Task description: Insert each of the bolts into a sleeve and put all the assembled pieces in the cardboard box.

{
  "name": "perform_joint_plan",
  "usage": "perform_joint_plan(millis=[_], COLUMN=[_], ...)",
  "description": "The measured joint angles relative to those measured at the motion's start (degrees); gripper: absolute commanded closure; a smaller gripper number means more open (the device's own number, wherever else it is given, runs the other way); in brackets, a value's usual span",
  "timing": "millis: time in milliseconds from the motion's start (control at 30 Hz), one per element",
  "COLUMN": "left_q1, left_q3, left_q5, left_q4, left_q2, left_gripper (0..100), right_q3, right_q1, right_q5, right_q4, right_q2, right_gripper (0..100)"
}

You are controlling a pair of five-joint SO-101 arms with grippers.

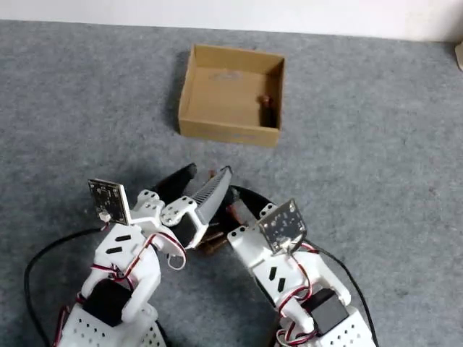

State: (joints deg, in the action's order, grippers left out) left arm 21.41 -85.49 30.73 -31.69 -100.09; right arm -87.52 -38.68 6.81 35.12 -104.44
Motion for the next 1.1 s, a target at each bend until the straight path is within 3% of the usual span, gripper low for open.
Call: perform_joint_plan(millis=[233, 400, 600, 767, 900, 1100], left_q1=[0.0, 0.44, -0.44, -9.49, -13.19, -12.84], left_q3=[0.0, 0.09, 2.11, 2.29, -0.26, -6.59], left_q5=[0.0, 0.18, 0.18, 0.09, 0.09, 0.0], left_q4=[0.0, 0.0, 0.0, 0.26, 6.59, 22.77], left_q2=[0.0, -0.35, -0.53, -0.53, -0.09, 10.29], left_gripper=[80, 100, 99, 99, 99, 99], right_q3=[0.0, 0.0, 0.0, 0.0, 0.0, 0.0], right_q1=[0.09, 0.26, 0.26, 2.02, 4.66, 8.09], right_q5=[0.0, 0.0, 0.0, 0.0, 0.44, 10.29], right_q4=[0.0, 0.0, 0.0, 0.0, 0.0, -4.04], right_q2=[0.0, 0.0, 0.0, 0.0, 0.0, 0.7], right_gripper=[99.5, 99.5, 99.5, 99.5, 99.5, 99.5])
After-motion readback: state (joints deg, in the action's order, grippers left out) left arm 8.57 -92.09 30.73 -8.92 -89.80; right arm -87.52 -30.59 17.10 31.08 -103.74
